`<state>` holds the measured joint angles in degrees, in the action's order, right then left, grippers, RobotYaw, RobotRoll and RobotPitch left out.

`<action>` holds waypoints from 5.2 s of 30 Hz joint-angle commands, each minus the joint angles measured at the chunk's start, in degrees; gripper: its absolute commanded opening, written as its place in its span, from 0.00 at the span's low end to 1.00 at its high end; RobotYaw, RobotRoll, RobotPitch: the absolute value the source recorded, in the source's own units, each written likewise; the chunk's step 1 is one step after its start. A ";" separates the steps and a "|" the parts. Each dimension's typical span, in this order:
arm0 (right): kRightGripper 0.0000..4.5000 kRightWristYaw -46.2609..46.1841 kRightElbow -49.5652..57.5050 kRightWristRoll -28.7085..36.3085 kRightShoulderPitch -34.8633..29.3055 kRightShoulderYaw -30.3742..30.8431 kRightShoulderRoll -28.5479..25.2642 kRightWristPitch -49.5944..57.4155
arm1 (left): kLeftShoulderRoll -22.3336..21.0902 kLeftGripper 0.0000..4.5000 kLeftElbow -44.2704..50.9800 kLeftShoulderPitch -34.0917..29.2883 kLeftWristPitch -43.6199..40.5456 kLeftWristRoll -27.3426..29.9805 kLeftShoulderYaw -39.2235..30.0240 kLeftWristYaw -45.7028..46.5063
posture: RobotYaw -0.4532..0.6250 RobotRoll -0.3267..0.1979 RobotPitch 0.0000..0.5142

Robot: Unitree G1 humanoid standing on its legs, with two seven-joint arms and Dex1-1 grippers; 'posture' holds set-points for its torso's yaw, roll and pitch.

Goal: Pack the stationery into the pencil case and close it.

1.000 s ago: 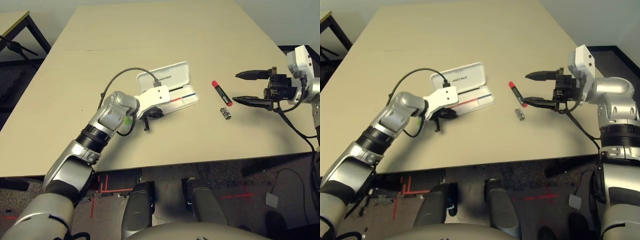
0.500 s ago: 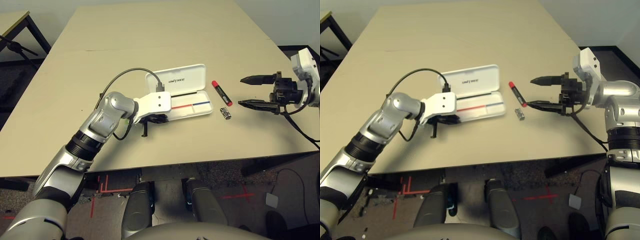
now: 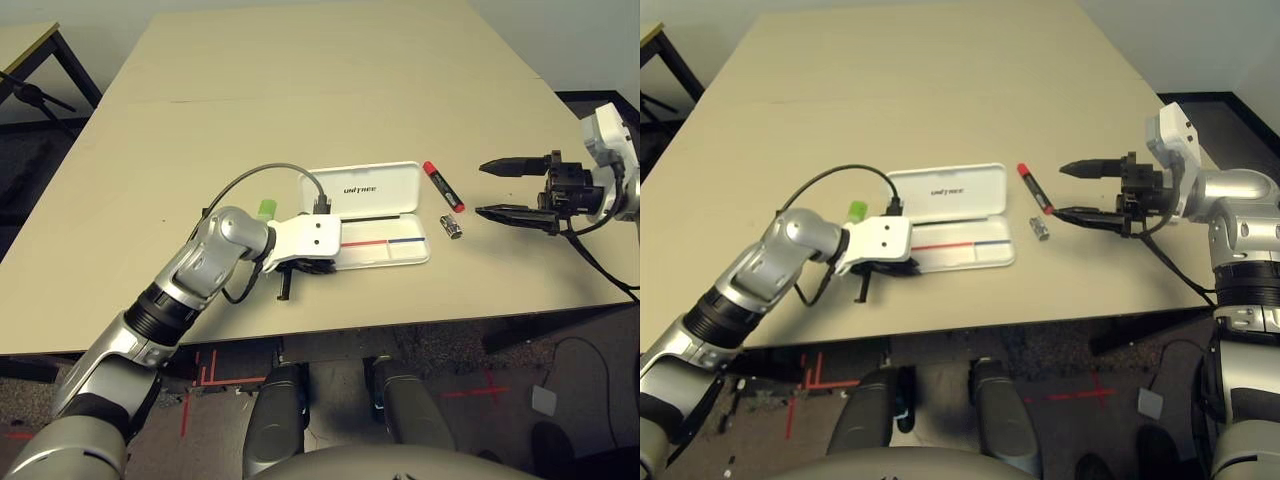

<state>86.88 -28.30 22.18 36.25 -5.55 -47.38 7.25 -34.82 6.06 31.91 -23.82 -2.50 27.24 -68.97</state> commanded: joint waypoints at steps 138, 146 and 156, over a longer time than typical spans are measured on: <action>0.11 -2.87 12.21 -20.94 14.01 28.74 8.66 11.56 | -8.77 1.00 5.10 -1.82 -3.01 14.83 -13.13 1.21 | 0.47 0.62 0.25; 0.11 -5.89 11.50 -23.50 14.51 30.23 14.07 11.87 | -9.17 1.00 5.88 -2.93 -3.61 14.89 -13.88 2.32 | 0.48 0.62 0.25; 0.11 -9.13 8.90 -26.46 14.18 31.19 17.38 8.46 | -8.81 1.00 6.15 -3.43 -3.81 14.75 -14.23 3.89 | 0.49 0.62 0.25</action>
<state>77.92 -18.58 -3.52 50.37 24.56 -30.31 16.81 -43.43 10.82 29.10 -27.23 12.16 13.48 -65.59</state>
